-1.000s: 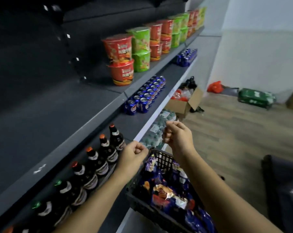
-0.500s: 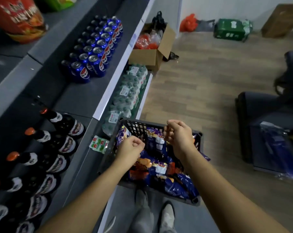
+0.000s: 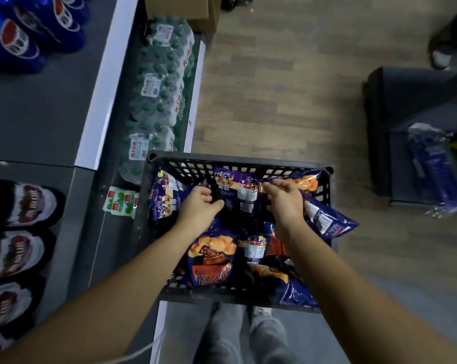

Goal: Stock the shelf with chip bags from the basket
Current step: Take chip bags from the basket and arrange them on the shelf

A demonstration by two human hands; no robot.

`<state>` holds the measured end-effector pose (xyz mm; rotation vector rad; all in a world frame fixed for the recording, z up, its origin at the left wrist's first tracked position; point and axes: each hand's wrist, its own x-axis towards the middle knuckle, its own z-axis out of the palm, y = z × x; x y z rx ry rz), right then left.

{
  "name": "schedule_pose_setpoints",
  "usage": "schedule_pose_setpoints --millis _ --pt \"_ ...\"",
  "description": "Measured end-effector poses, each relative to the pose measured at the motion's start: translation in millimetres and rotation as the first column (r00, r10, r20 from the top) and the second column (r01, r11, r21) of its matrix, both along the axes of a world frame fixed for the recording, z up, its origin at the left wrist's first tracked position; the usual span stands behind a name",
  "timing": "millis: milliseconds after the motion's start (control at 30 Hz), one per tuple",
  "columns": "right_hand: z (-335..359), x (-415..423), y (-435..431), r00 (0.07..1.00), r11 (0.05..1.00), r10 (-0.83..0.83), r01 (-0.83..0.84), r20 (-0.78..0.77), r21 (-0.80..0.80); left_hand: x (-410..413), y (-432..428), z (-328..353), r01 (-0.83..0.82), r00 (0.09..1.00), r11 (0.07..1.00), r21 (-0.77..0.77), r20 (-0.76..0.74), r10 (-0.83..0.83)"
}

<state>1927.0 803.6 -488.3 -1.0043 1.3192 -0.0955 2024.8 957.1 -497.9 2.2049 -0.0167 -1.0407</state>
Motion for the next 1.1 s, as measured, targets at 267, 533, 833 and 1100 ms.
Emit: schedule_pose_setpoints --millis 267,533,833,1100 --pt "-37.6 3.3 8.6 0.96 0.962 0.269 -0.264 -0.074 0.061 5.5 -17.7 -53.9 0.103 0.986 0.993 0.05 -0.139 -0.095" --pt "-23.1 4.7 8.2 0.962 0.962 0.27 -0.269 -0.033 0.051 8.6 -4.0 -34.7 0.085 0.993 0.996 -0.017 -0.076 -0.086" --pt "39.9 -0.8 13.1 0.942 0.946 0.308 -0.318 0.135 0.059 -6.0 15.5 43.1 -0.075 0.997 0.977 -0.202 -0.016 0.073" --pt "132.3 10.2 32.7 0.838 0.898 0.422 -0.439 0.347 -0.033 -25.0 49.7 140.7 -0.255 0.946 0.888 -0.381 0.093 0.311"
